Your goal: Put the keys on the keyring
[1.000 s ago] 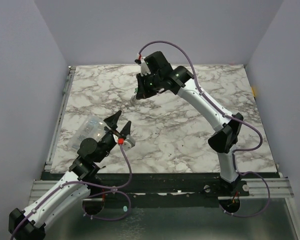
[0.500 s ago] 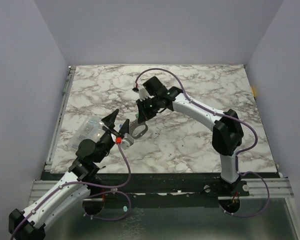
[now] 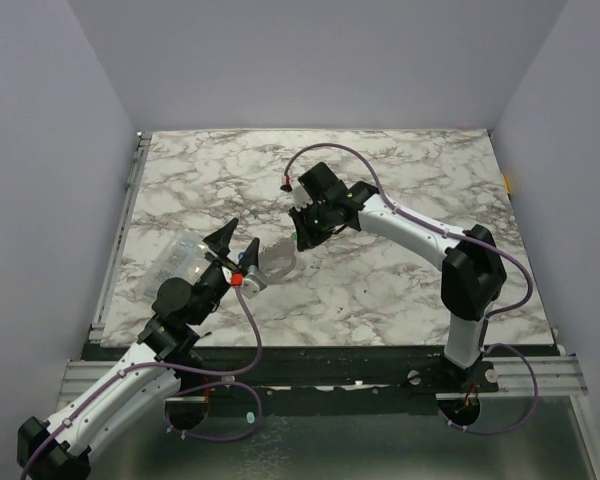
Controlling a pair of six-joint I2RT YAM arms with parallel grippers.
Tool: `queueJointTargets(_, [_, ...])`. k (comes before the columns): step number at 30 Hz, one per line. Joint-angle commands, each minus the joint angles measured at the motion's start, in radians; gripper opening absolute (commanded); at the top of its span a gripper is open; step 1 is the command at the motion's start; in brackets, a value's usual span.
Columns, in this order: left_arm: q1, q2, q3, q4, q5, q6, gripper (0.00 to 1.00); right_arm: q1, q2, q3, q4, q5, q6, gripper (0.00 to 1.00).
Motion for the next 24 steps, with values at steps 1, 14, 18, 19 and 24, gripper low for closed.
queueJointTargets(1, [0.006,0.009,-0.008,0.02,0.014,-0.021,0.65,-0.007,-0.084,-0.141,-0.026,0.076,0.068,0.01])
queueJointTargets(14, [0.005,0.043,-0.002,0.021,0.075,-0.049,0.65,-0.059,-0.237,-0.607,0.093,0.149,0.224,0.8])
queueJointTargets(18, [0.006,0.046,-0.002,0.022,0.076,-0.051,0.65,-0.064,-0.314,-0.624,0.059,0.203,0.228,0.91])
queueJointTargets(19, [0.006,0.047,-0.002,0.022,0.075,-0.052,0.65,-0.064,-0.334,-0.622,0.057,0.211,0.226,0.91])
queueJointTargets(24, [0.006,0.059,-0.005,0.023,0.075,-0.051,0.65,-0.064,-0.441,-0.618,0.128,0.171,0.185,0.89])
